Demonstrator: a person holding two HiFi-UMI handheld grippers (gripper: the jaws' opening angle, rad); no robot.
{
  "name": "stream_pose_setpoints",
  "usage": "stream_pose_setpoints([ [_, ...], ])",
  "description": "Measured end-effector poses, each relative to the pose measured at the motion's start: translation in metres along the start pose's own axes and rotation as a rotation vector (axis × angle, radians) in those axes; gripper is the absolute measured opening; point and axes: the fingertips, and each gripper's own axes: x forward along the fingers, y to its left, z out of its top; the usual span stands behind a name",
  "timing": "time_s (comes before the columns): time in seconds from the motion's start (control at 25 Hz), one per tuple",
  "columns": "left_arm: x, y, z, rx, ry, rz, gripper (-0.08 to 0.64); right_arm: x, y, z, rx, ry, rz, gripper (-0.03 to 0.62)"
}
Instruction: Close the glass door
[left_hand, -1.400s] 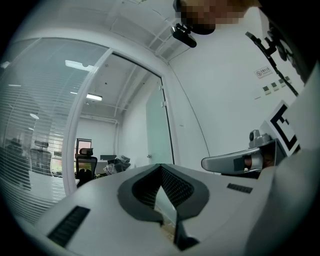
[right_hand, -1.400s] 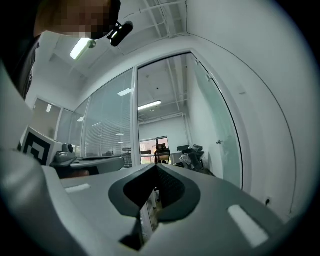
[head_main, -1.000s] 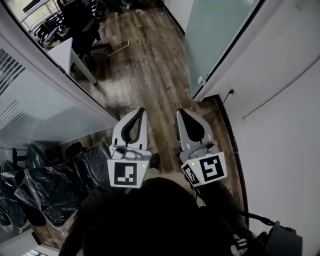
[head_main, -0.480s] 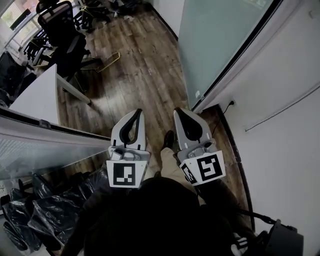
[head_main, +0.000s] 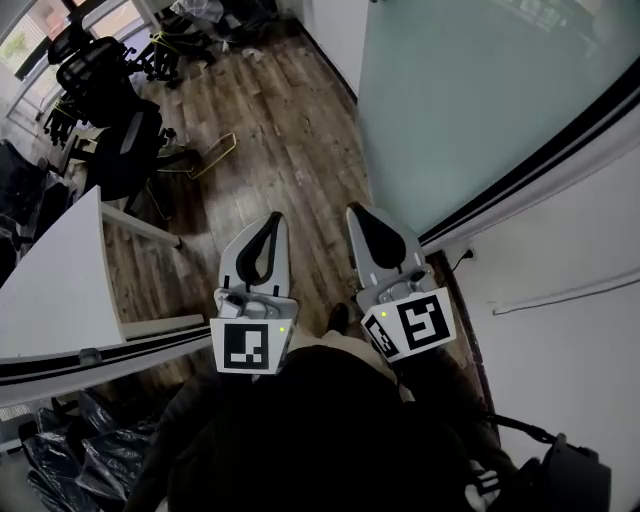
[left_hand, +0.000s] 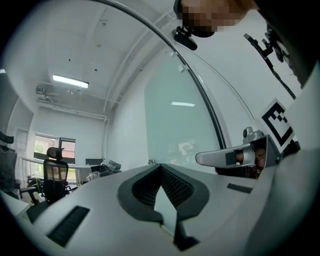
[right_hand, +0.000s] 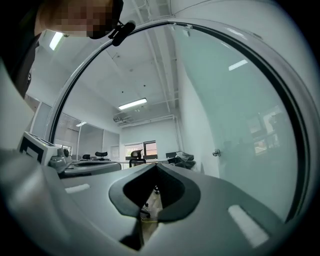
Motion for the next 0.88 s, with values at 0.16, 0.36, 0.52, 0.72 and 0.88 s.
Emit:
stream_pose_setpoints([
  [0.16,0.048,0.033,-0.002,-0.002,-0.004,0.015,-0.003,0.054,-0.028,0.000,0.040,0.010,0.011,0.002],
  [0.36,0.118,0.087,-0.021,-0.014,-0.003,0.025,-0.003,0.139,-0.057,-0.014,-0.010,0.034,0.027,0.002],
  [0.52,0.201,0.138,-0.042,-0.018,-0.016,0.010,-0.003,0.227,-0.101,-0.029,-0.019,0.038,0.012,0.002],
  [0.72,0.341,0.220,-0.023,-0.066,-0.002,0.032,-0.003,0.359,-0.185,-0.001,-0.027,0.080,0.001,0.002],
  [0.88,0.390,0.293,-0.024,-0.084,-0.030,0.041,-0.003,0.432,-0.200,0.005,-0.030,0.085,-0.043,0.002],
])
